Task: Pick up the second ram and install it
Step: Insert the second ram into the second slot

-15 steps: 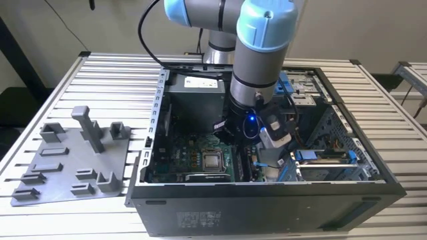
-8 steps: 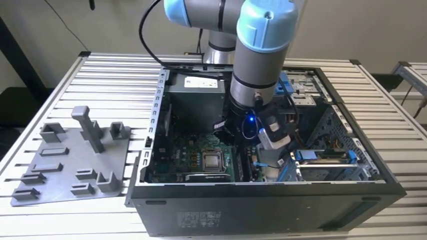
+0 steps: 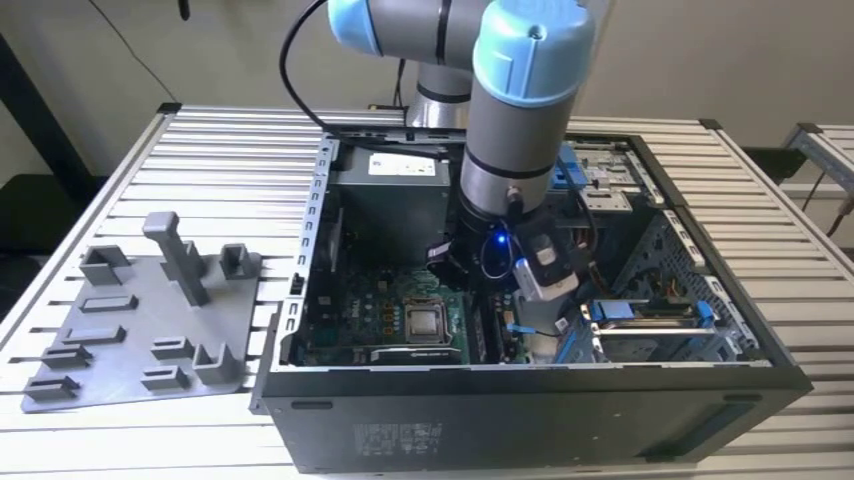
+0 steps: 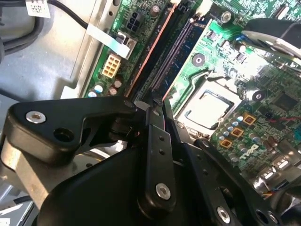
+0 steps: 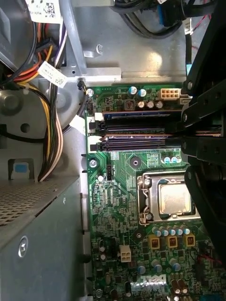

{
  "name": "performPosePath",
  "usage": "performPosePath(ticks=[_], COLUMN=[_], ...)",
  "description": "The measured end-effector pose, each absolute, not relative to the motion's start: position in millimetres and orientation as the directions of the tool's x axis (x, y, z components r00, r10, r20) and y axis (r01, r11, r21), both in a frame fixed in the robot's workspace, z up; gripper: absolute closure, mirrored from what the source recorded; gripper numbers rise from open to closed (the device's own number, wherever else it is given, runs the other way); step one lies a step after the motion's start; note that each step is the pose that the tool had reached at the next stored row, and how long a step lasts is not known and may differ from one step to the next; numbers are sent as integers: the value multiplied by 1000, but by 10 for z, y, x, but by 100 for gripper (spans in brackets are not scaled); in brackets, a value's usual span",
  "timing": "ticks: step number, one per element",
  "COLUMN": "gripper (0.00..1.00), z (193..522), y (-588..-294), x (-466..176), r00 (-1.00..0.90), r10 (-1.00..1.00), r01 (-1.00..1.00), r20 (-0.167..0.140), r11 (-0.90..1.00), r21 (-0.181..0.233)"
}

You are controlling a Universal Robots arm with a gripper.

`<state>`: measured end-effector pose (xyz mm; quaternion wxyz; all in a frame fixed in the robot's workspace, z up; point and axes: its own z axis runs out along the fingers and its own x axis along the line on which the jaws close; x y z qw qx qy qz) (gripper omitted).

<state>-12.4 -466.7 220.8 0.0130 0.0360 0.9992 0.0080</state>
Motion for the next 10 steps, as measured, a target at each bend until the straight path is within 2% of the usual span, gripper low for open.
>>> performPosePath(ticks=[10], gripper=[86], z=[2186], y=[-4656], x=[-127], r00=[-997], r10=[67], r01=[67], r20=[-26], r11=[998], r21=[12])
